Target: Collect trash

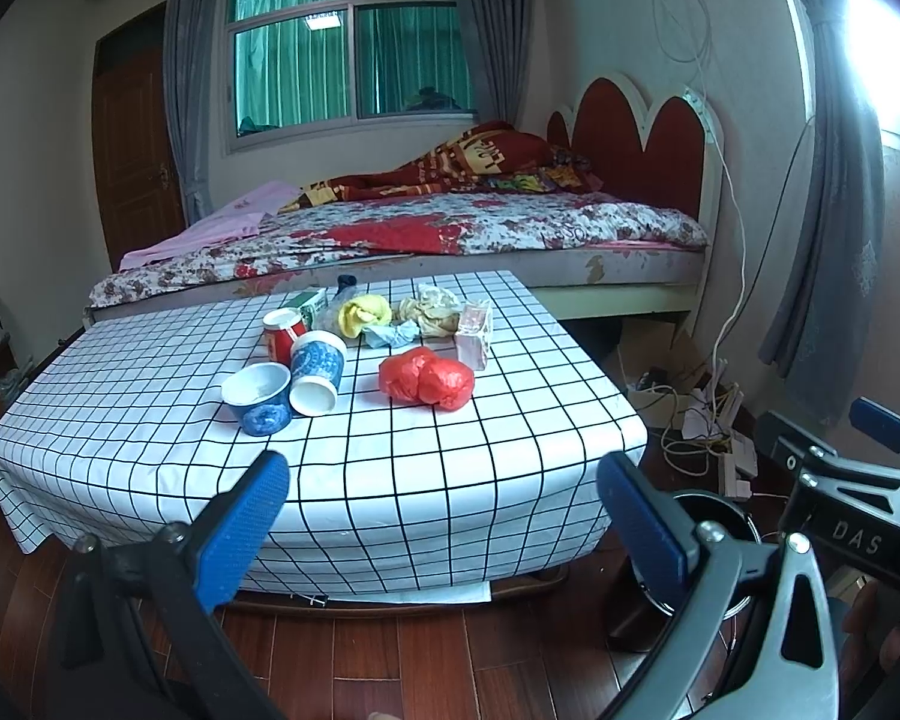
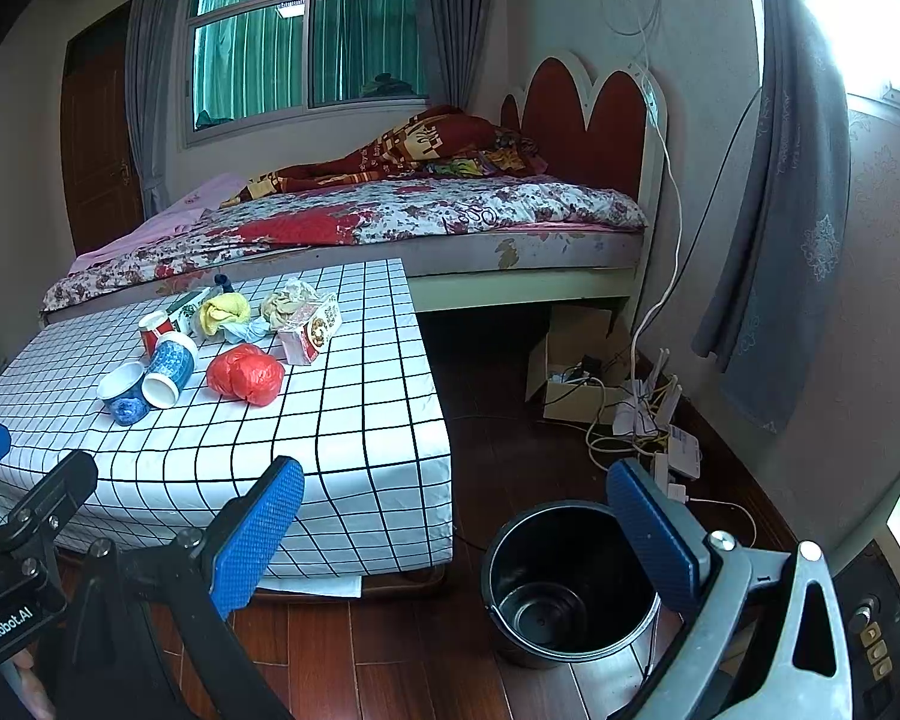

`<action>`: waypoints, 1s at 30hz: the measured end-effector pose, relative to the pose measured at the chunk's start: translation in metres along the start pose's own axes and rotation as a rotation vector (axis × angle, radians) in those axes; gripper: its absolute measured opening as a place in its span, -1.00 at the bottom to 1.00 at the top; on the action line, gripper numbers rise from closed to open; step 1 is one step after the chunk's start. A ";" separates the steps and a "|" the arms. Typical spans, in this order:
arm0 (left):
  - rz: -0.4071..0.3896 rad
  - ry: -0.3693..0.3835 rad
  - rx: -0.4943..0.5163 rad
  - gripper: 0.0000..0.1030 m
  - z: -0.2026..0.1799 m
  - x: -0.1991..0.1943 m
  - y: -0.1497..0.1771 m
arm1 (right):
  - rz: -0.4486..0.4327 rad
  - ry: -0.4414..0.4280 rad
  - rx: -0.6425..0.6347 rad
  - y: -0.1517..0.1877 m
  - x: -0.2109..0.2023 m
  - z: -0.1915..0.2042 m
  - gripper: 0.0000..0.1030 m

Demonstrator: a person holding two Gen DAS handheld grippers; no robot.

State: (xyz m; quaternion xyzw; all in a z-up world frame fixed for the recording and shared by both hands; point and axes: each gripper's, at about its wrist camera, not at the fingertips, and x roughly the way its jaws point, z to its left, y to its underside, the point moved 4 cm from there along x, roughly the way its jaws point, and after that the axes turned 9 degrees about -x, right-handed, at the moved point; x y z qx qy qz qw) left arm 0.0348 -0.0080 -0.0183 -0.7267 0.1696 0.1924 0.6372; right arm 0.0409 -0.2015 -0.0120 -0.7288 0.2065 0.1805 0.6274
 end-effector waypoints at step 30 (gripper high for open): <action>0.066 -0.057 -0.079 0.99 0.053 0.043 0.007 | 0.014 -0.092 -0.090 -0.001 0.045 0.023 0.98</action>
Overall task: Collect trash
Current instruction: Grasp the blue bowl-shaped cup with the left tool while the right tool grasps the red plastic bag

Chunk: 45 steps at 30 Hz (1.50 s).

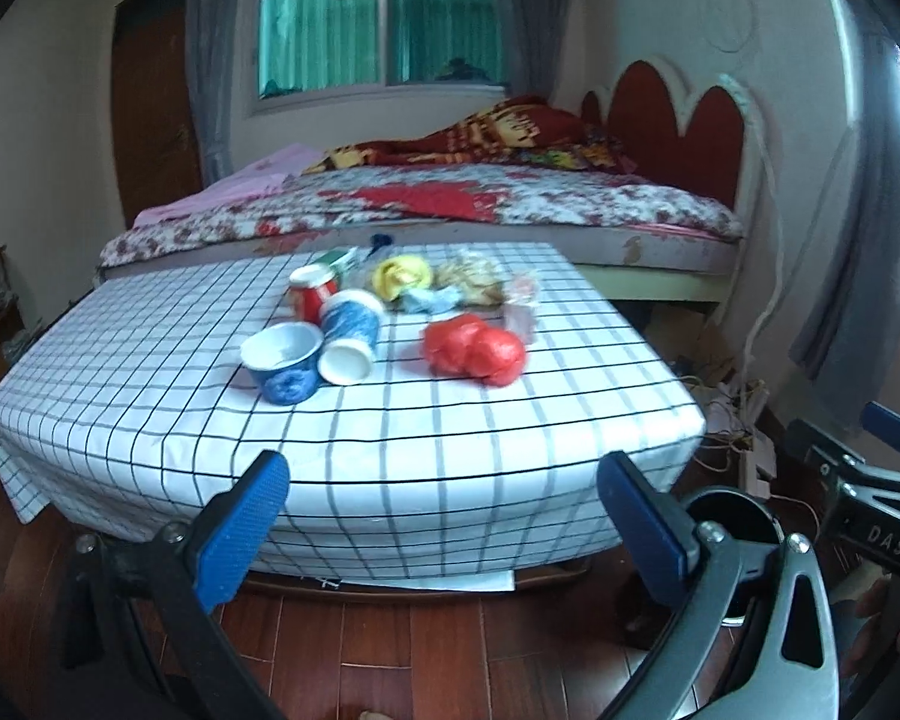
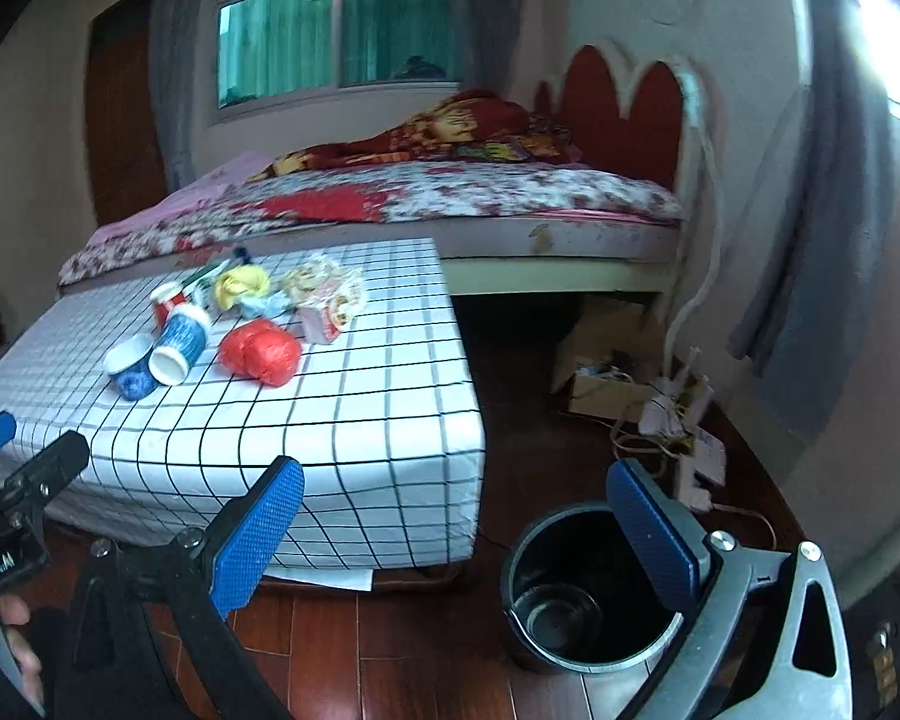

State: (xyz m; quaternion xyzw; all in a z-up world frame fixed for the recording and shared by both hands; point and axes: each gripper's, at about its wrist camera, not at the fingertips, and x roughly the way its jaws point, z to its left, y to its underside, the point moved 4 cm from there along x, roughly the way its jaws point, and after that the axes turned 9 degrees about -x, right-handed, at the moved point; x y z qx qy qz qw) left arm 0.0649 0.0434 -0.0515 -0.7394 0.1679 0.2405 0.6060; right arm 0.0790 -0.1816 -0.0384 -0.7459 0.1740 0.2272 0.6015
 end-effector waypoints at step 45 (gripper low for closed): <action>0.073 -0.099 -0.156 0.49 0.140 0.220 -0.057 | 0.122 -0.385 -0.237 -0.082 0.249 0.172 -0.17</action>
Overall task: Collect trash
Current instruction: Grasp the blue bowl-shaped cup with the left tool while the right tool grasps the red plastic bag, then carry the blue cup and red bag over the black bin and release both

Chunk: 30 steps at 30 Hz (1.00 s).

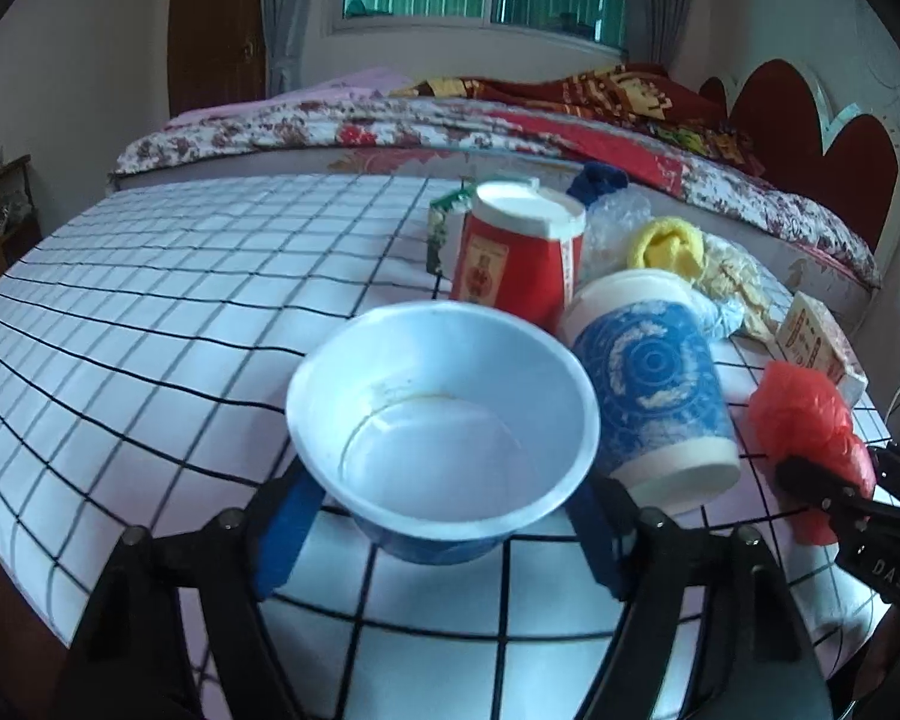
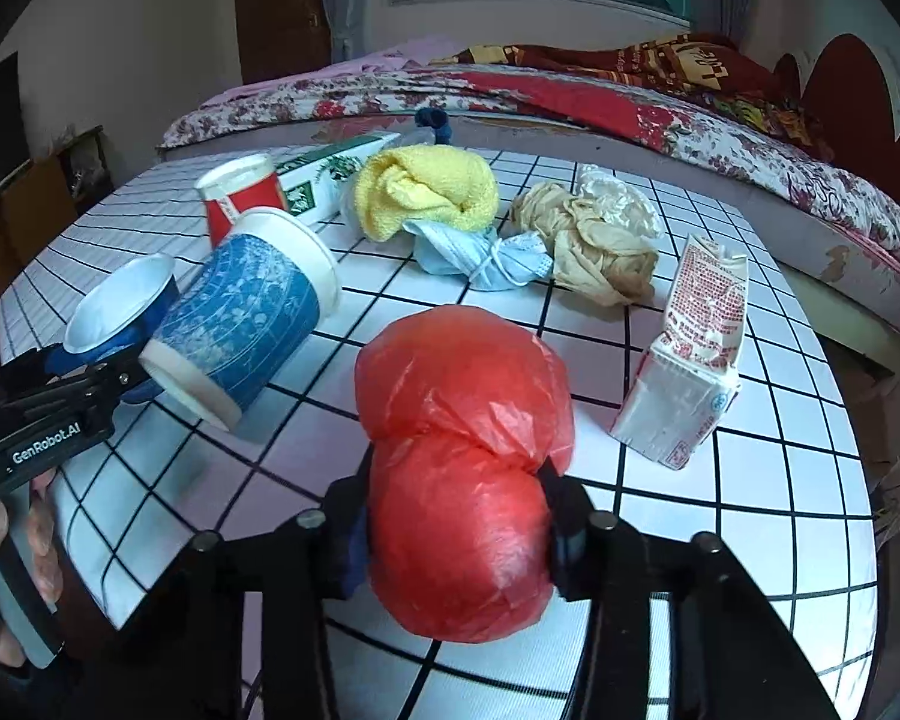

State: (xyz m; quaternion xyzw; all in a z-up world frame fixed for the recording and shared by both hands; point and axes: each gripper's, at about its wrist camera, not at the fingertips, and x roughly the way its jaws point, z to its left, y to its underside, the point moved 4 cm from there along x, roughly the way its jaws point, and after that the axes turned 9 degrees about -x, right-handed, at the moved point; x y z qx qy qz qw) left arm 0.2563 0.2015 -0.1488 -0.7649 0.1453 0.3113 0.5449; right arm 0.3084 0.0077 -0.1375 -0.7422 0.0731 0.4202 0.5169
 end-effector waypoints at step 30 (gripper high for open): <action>-0.149 0.266 0.220 0.49 -0.148 -0.165 0.041 | -0.209 0.185 0.138 0.066 -0.201 -0.056 -0.18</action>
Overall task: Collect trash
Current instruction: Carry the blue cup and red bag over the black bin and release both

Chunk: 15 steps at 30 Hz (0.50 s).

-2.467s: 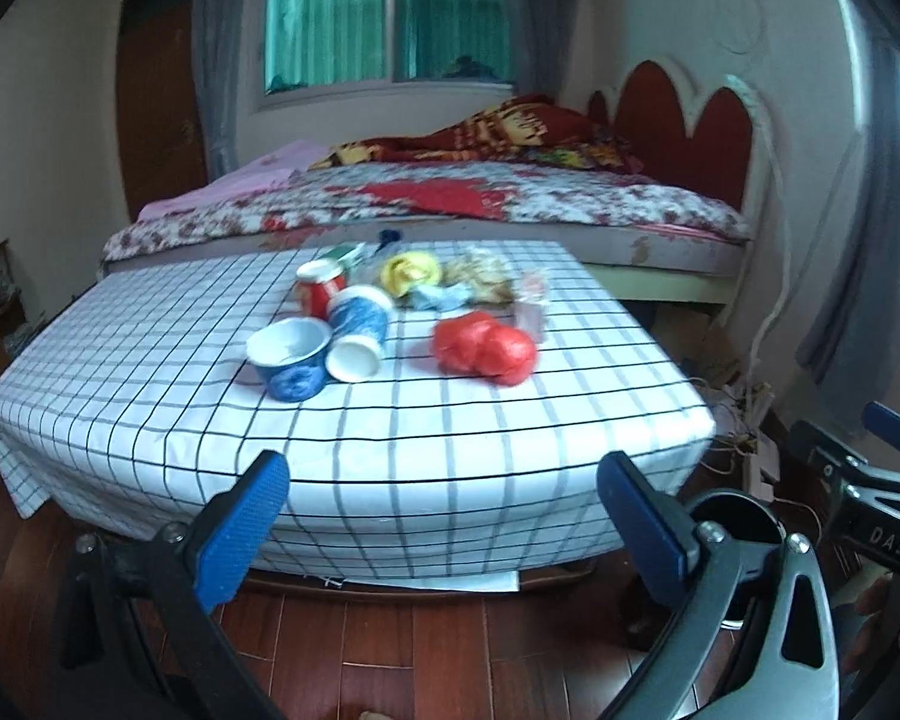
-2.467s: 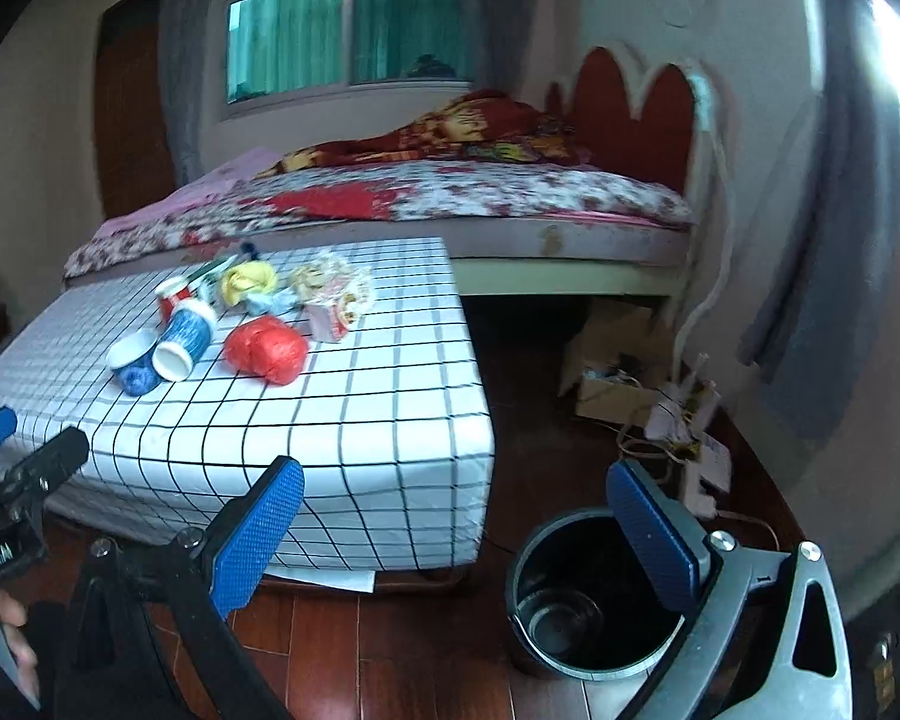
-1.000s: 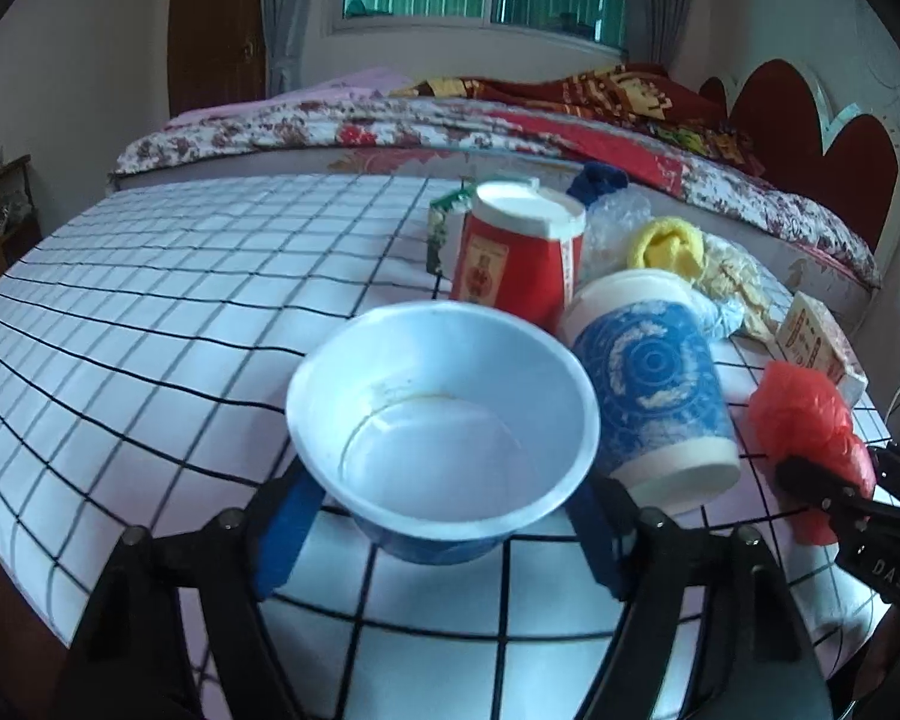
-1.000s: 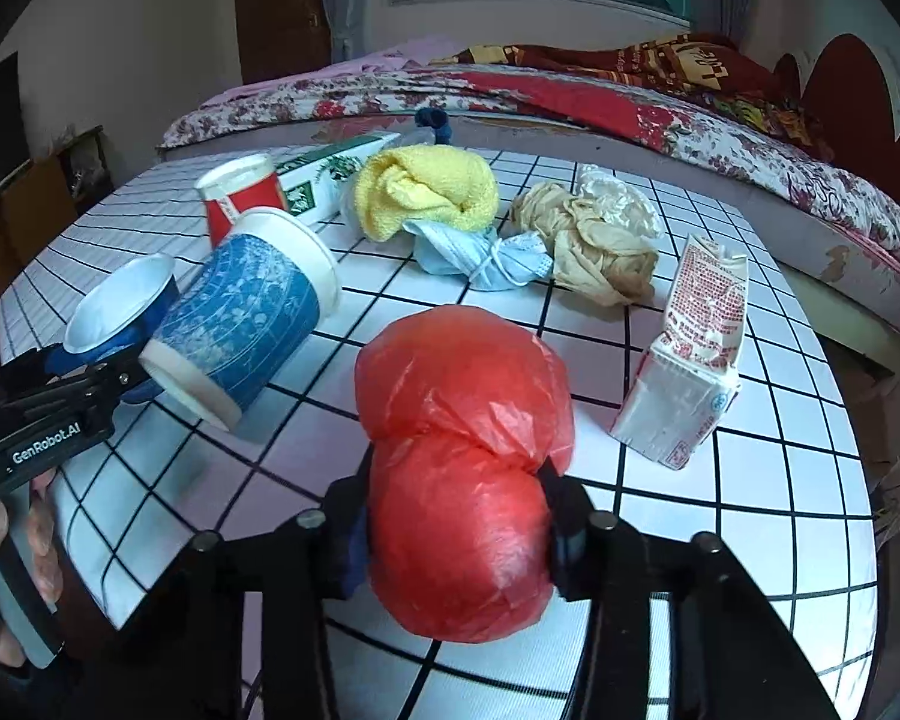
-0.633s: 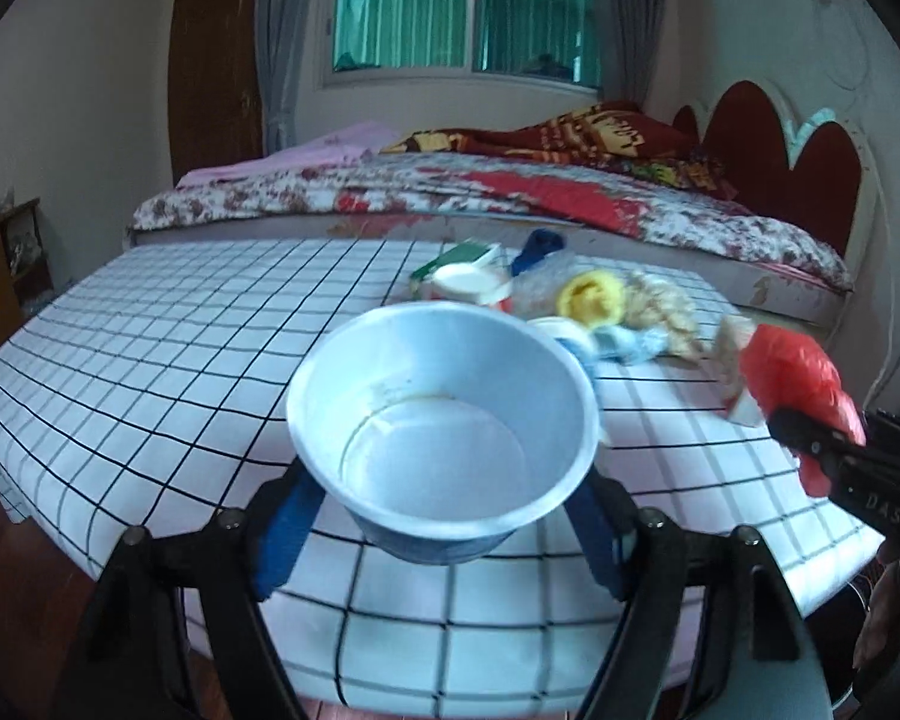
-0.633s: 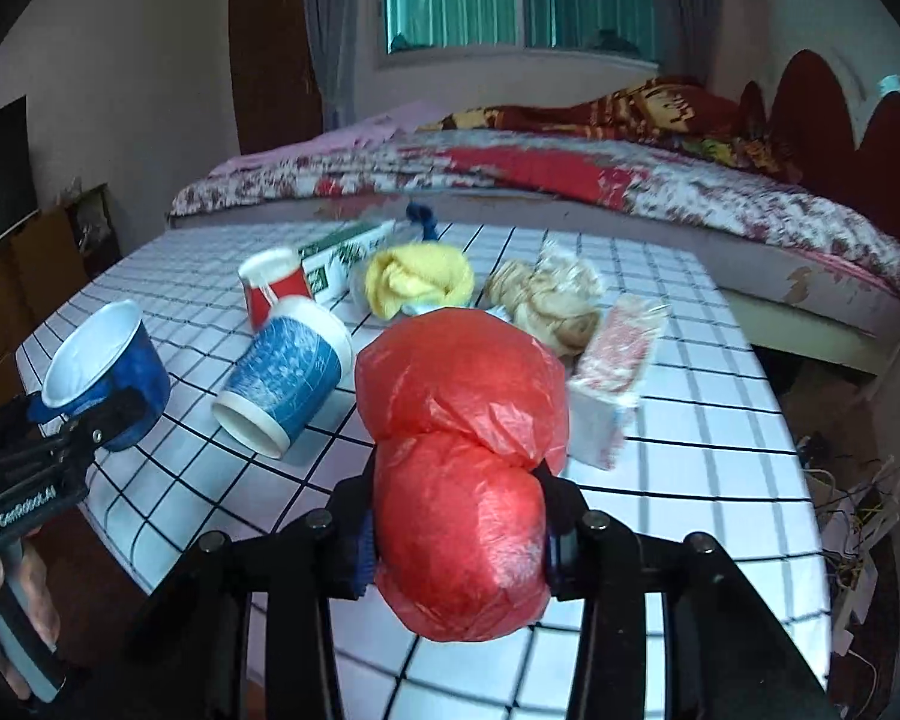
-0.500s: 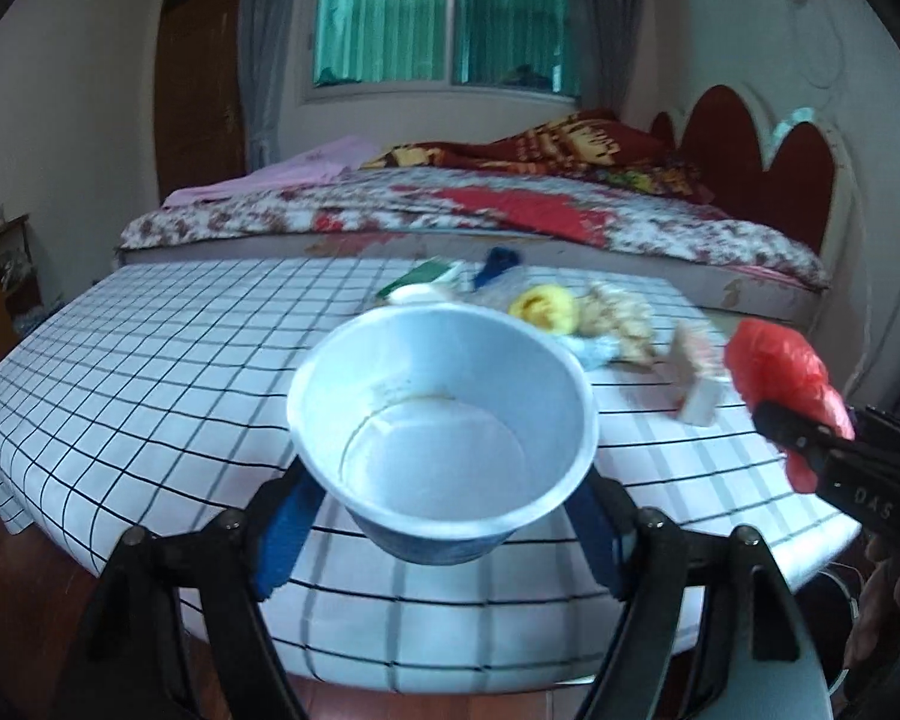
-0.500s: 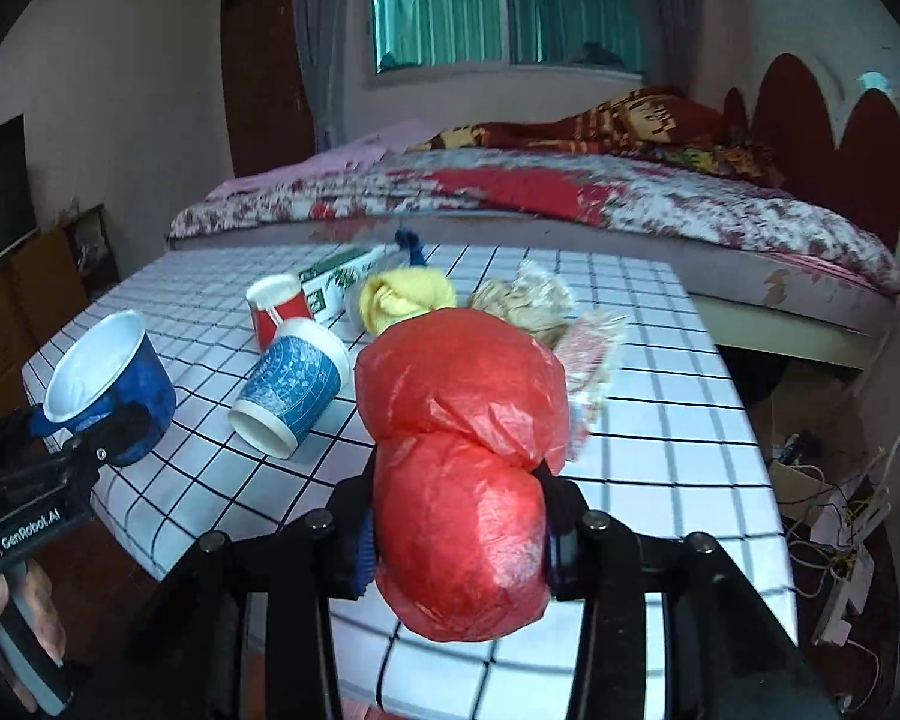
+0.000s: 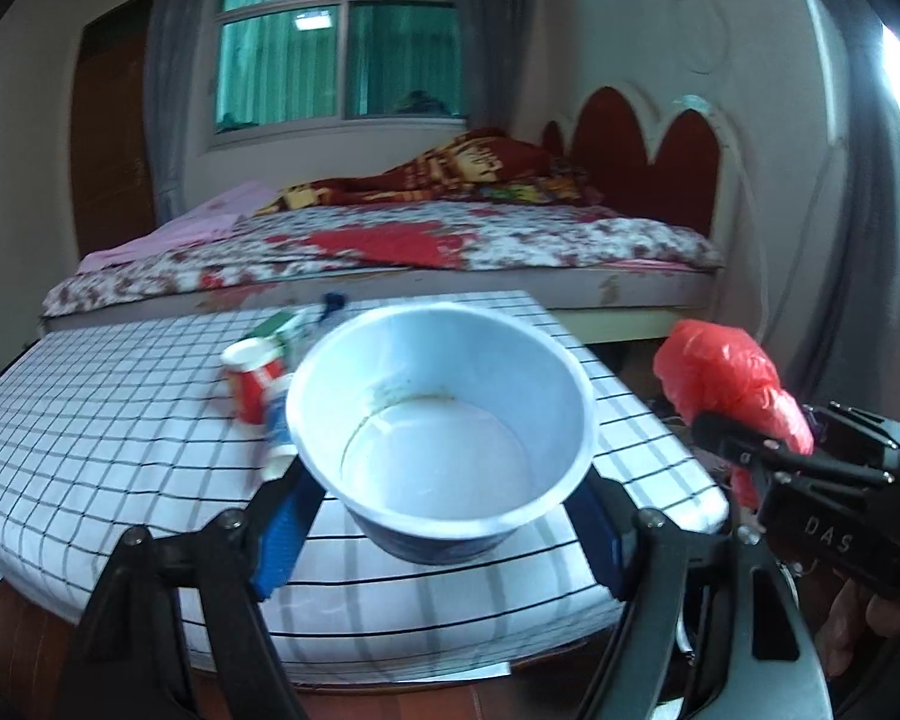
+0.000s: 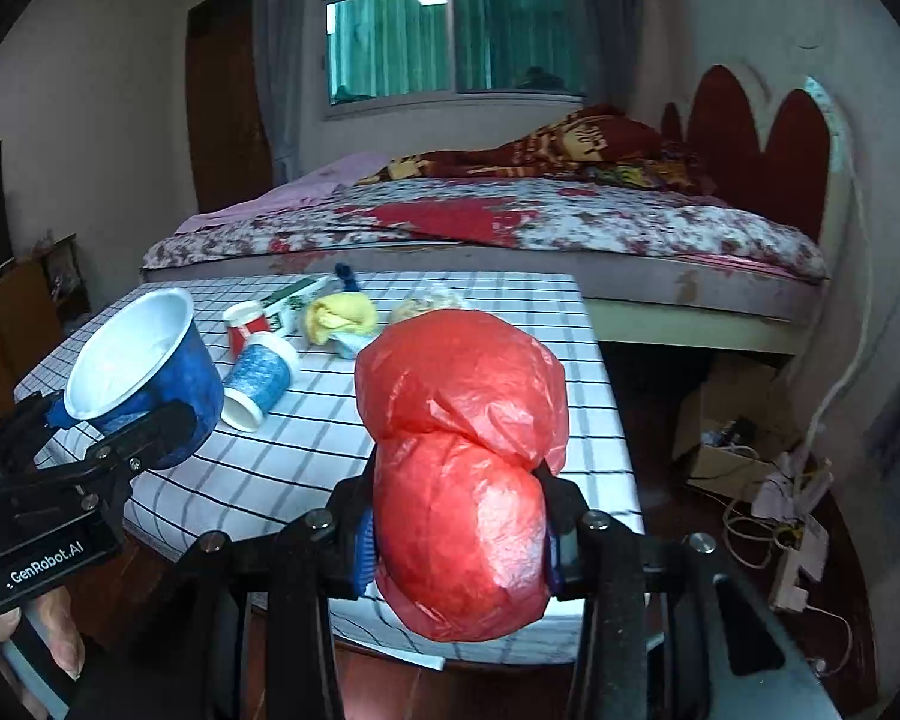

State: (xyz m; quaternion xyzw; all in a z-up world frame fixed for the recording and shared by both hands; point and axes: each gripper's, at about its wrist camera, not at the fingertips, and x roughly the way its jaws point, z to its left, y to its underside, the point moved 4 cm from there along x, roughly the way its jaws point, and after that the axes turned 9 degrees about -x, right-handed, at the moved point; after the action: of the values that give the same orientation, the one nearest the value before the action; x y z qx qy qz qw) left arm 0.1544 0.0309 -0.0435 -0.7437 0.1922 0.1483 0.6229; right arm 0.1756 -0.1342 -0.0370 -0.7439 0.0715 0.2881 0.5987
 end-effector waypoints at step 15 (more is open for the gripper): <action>0.056 0.219 0.137 0.49 -0.120 0.000 0.040 | 0.043 0.145 0.118 0.070 -0.052 -0.108 -0.17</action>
State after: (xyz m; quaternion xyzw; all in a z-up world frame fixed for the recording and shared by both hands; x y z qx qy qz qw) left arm 0.1334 -0.0929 -0.0562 -0.7055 0.2895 0.0700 0.6431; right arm 0.1383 -0.2663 -0.0570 -0.7246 0.1475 0.2415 0.6284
